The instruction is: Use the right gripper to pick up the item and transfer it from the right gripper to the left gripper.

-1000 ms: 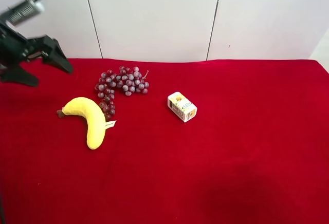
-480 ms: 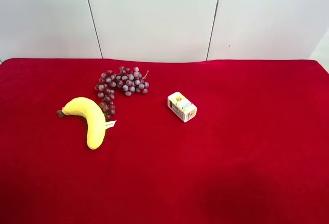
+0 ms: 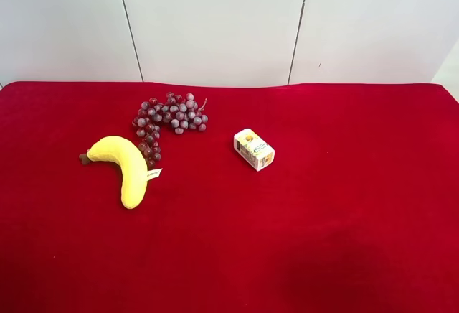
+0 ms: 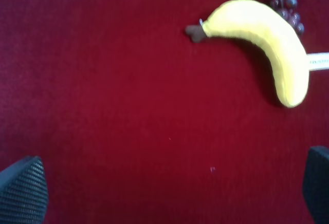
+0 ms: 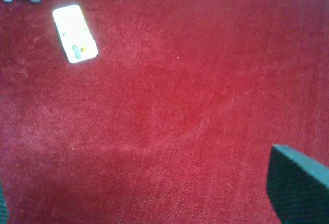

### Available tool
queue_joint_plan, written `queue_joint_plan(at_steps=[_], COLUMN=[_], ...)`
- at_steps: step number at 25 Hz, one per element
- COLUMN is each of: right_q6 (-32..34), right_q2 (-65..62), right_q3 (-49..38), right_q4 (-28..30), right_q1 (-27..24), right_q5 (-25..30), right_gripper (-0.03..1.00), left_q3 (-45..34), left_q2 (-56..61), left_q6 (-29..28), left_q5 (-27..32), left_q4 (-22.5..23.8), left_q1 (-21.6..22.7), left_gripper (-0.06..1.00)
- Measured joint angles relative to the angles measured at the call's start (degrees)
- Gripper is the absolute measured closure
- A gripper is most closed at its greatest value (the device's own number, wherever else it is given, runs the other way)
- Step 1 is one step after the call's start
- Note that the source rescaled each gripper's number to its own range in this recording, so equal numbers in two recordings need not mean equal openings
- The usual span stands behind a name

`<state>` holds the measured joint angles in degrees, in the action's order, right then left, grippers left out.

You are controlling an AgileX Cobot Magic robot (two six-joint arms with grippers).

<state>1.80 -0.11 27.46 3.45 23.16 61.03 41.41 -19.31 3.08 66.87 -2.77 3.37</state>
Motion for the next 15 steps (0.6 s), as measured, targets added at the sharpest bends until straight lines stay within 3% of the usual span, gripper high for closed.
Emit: queue_joint_plan(at_steps=[9,15], right_q6=[0.0,0.0], right_q2=[0.0,0.0], right_q3=[0.0,0.0], right_q4=[0.0,0.0], right_q1=[0.0,-0.1], right_q5=[0.0,0.0], right_gripper=[-0.03,-0.03], left_q3=[-10.4,-11.6], left_q2=[15.4,19.5], left_q6=[1.8,2.6], left_q5=[-3.3,-6.2], left_q4=[0.0,0.6], left_q1=[-1.0,-1.0], left_gripper=[-0.06,-0.06])
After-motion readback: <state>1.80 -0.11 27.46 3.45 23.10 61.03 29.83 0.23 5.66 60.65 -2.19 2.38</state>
